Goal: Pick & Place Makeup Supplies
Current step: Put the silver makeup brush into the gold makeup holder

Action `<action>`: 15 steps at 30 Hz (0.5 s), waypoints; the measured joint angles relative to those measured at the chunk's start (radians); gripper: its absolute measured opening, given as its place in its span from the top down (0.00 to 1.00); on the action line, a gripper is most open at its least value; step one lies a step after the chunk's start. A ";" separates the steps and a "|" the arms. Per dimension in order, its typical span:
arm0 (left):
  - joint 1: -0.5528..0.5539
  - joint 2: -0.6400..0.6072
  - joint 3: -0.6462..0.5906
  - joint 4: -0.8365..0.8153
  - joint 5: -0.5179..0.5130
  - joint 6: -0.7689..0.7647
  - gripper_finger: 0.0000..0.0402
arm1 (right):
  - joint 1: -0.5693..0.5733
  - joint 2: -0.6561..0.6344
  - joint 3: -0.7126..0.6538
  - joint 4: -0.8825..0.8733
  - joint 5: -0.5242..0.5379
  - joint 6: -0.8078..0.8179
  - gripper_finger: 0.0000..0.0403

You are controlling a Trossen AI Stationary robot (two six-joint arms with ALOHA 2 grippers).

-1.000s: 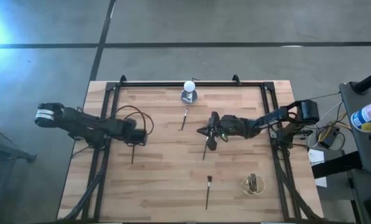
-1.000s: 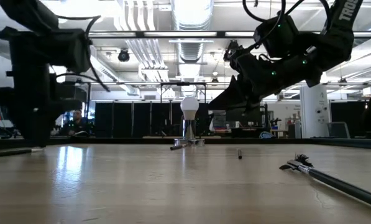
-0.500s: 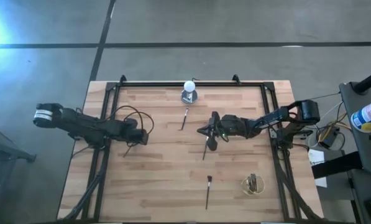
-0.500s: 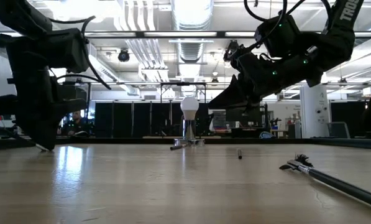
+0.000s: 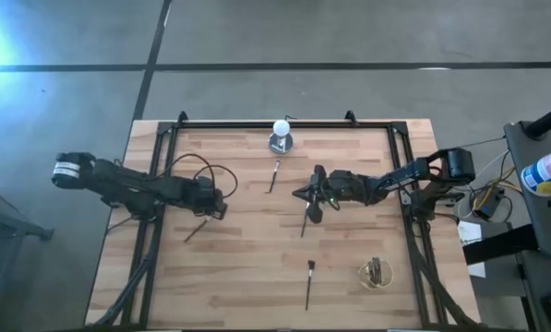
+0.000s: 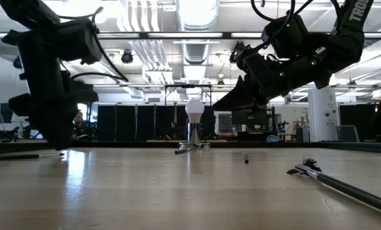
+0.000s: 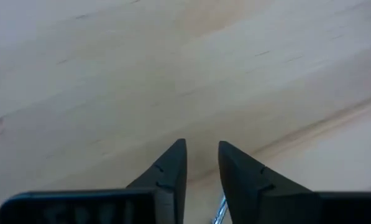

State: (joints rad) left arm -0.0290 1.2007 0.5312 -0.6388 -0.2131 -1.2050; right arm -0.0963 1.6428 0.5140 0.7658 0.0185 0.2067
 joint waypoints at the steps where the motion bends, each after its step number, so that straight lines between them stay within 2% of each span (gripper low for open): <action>1: 0.001 0.000 0.005 0.002 0.003 0.005 0.78 | 0.000 0.000 0.000 0.000 0.000 0.000 0.98; 6: -0.002 0.006 -0.003 0.024 0.026 0.024 0.75 | 0.000 0.000 0.000 0.000 0.000 0.003 0.98; 12: -0.044 0.035 -0.009 0.211 0.099 0.131 0.75 | 0.000 0.000 0.000 0.000 0.000 0.003 0.98; 15: -0.072 0.060 0.015 0.213 0.099 0.142 0.75 | 0.000 0.000 0.000 0.000 0.000 0.003 0.98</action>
State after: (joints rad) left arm -0.1007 1.2602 0.5460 -0.4257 -0.1139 -1.0627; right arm -0.0959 1.6428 0.5140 0.7654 0.0185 0.2092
